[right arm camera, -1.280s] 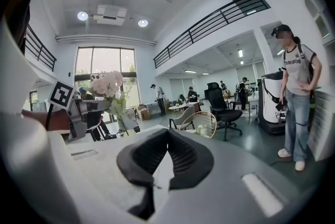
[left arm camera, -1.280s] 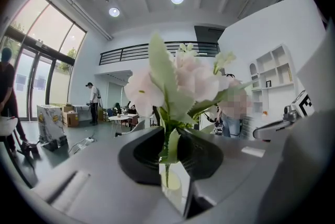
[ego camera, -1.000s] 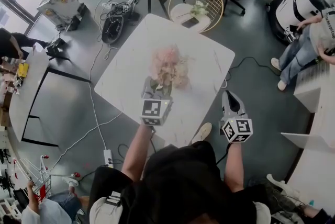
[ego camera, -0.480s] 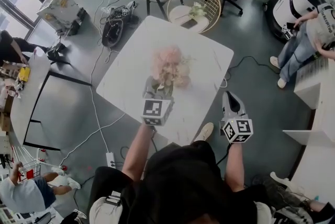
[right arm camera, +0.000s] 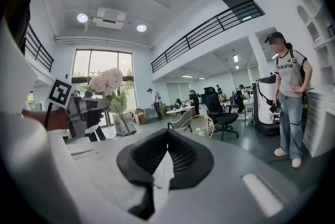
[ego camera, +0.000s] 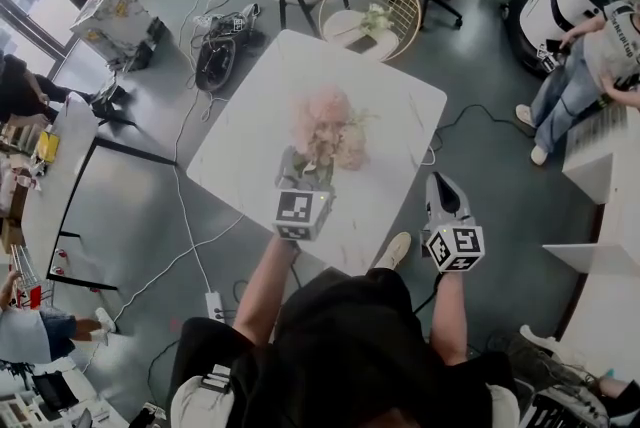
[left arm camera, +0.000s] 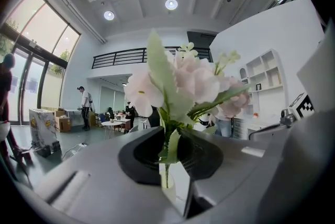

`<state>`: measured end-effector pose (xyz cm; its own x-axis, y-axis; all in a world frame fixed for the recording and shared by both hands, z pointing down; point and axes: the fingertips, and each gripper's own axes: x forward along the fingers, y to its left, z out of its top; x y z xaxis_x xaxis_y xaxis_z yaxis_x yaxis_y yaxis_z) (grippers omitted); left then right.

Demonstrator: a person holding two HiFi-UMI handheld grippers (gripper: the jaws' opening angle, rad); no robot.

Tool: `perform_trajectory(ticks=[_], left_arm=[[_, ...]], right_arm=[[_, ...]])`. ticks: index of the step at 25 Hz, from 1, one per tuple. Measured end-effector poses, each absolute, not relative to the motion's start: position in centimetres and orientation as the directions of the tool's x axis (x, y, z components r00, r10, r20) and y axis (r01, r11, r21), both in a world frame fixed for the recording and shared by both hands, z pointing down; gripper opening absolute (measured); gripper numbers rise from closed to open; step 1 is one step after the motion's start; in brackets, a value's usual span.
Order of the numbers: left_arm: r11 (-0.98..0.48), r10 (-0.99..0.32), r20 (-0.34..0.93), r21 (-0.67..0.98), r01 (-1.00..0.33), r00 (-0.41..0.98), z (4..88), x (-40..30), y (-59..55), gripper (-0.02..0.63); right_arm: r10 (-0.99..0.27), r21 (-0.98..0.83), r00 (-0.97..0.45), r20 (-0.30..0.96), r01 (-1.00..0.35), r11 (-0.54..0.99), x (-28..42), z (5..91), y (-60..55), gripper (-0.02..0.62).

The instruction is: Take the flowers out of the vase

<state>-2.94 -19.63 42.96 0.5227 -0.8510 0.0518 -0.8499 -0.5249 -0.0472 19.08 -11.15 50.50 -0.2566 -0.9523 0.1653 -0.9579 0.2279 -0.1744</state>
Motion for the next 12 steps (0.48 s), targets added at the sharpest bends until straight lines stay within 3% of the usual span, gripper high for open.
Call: perform_trajectory(ticks=[12], left_arm=[[-0.524,-0.851,0.025,-0.058,-0.849,0.524,41.4,-3.4,-19.4,0.063]], right_arm=[[-0.952,-0.174,-0.263,0.158,-0.956,0.236,18.3,50.1,-10.9,0.003]])
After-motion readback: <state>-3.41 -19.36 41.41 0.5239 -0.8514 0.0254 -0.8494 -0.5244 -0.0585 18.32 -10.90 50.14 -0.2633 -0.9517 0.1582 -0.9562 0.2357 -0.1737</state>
